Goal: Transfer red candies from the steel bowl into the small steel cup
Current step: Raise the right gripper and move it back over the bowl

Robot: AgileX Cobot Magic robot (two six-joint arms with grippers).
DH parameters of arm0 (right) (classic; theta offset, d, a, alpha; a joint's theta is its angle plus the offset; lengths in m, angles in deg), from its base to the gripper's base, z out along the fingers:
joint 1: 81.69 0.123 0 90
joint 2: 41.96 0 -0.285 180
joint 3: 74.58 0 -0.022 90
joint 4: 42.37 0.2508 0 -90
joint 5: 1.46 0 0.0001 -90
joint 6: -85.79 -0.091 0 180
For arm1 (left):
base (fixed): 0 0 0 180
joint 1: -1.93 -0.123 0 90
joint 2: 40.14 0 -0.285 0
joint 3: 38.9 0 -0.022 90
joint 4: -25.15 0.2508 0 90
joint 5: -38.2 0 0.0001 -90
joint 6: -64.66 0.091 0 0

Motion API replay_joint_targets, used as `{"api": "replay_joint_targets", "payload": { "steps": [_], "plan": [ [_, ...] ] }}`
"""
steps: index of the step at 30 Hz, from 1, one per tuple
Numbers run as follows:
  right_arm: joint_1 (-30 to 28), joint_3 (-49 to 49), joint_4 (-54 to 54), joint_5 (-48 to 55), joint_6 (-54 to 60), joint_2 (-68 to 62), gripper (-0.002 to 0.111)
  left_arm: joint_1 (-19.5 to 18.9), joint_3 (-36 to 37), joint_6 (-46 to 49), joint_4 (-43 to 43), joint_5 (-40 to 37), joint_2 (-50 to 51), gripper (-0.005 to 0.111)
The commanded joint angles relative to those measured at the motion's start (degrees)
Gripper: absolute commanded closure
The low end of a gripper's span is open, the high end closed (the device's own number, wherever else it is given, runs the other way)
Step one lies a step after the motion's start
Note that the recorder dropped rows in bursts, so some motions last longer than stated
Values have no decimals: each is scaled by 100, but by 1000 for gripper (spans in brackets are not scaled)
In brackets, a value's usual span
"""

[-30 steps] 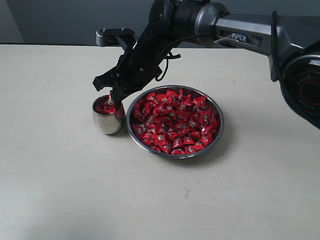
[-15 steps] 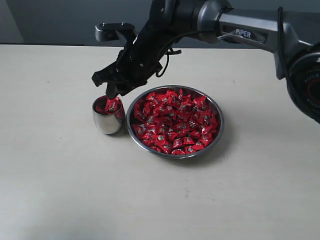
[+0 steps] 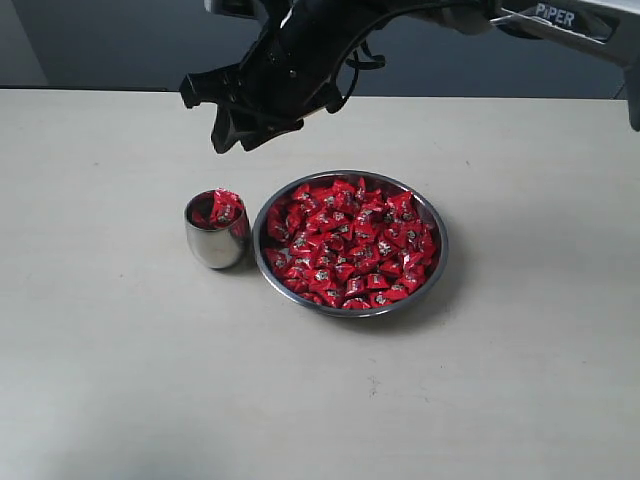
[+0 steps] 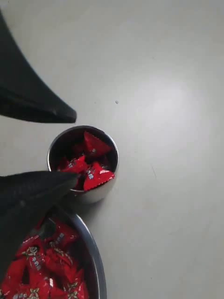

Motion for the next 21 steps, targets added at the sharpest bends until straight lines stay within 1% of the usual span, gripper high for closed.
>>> {"api": "replay_joint_targets", "payload": {
  "steps": [1, 6, 11, 14, 18, 21],
  "plan": [
    [-40, -31, 29, 173, -57, 67, 74, -12, -48, -10, 11, 11, -27, 106],
    [-59, 34, 26, 501, -68, 81, 77, -12, -48, -10, 11, 11, -27, 106],
    [-129, 417, 39, 573, -68, 200, 82, -12, -48, -10, 11, 11, -27, 106],
    [-231, 905, 39, 270, -31, 450, 84, -12, -48, -10, 11, 11, -27, 106],
    [-341, 1648, -12, -216, 63, 876, 84, -12, -48, -10, 11, 11, -27, 106],
    [-434, 2027, -12, -394, 129, 1115, 84, -12, -48, -10, 11, 11, -27, 106]
  ]
}}
